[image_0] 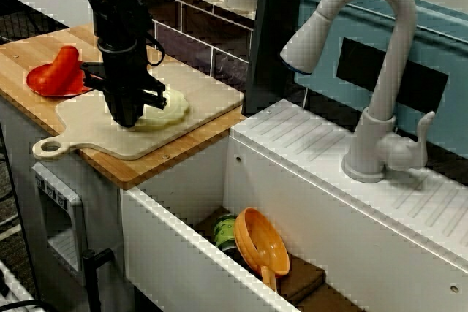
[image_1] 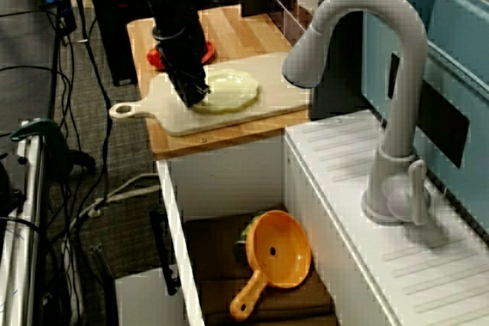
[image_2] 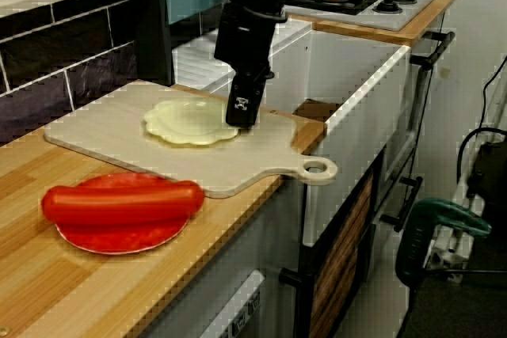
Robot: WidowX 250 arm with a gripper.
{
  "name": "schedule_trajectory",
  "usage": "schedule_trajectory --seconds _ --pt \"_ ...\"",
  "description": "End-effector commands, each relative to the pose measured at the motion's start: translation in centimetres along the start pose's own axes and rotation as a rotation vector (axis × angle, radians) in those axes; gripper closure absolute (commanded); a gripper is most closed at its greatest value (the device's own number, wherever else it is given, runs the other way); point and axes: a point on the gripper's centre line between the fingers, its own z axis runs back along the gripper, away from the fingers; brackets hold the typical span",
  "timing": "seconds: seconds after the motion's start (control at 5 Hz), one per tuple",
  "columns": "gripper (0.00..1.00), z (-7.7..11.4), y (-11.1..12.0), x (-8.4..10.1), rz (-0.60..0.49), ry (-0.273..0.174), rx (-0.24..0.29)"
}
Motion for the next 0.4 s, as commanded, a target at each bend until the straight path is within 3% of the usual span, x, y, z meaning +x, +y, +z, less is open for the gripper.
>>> schedule_trajectory --seconds 0.0,0.2 --pt "1.0 0.69 0.12 2.41 0.02 -0.041 0.002" --pt "1.0 0.71 0.11 3.08 0.034 -0.041 0.006"
